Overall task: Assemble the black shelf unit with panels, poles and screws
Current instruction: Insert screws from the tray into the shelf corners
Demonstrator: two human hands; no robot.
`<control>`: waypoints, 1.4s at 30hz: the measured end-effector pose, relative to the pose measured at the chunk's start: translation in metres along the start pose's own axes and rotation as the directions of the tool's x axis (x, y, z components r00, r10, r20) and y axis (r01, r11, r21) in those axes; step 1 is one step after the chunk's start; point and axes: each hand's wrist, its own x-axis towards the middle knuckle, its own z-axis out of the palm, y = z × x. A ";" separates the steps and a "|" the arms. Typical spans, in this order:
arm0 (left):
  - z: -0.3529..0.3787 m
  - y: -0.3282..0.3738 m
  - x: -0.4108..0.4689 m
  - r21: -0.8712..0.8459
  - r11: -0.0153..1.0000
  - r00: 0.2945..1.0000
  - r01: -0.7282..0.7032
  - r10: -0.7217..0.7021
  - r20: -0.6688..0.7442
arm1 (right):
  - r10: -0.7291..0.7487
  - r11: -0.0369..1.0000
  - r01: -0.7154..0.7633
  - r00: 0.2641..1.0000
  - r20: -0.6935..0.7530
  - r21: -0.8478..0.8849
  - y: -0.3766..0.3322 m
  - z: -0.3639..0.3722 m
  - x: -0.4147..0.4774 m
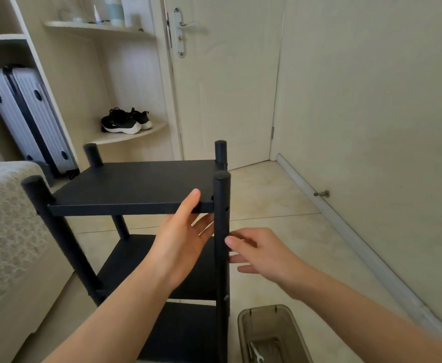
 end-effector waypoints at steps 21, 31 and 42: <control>-0.001 0.004 0.003 0.203 0.978 0.999 0.036 -0.041 0.022 | -0.002 1.000 0.001 0.991 -0.134 -0.010 0.014 0.008 0.005; 0.003 -0.008 -0.007 0.376 0.921 0.995 -0.096 0.099 0.010 | 0.096 0.991 -0.081 0.986 -0.134 0.109 0.016 0.006 0.008; 0.001 -0.007 -0.006 0.380 0.916 0.992 -0.125 0.124 0.029 | 0.066 0.990 -0.068 0.998 0.021 0.124 0.022 -0.008 0.008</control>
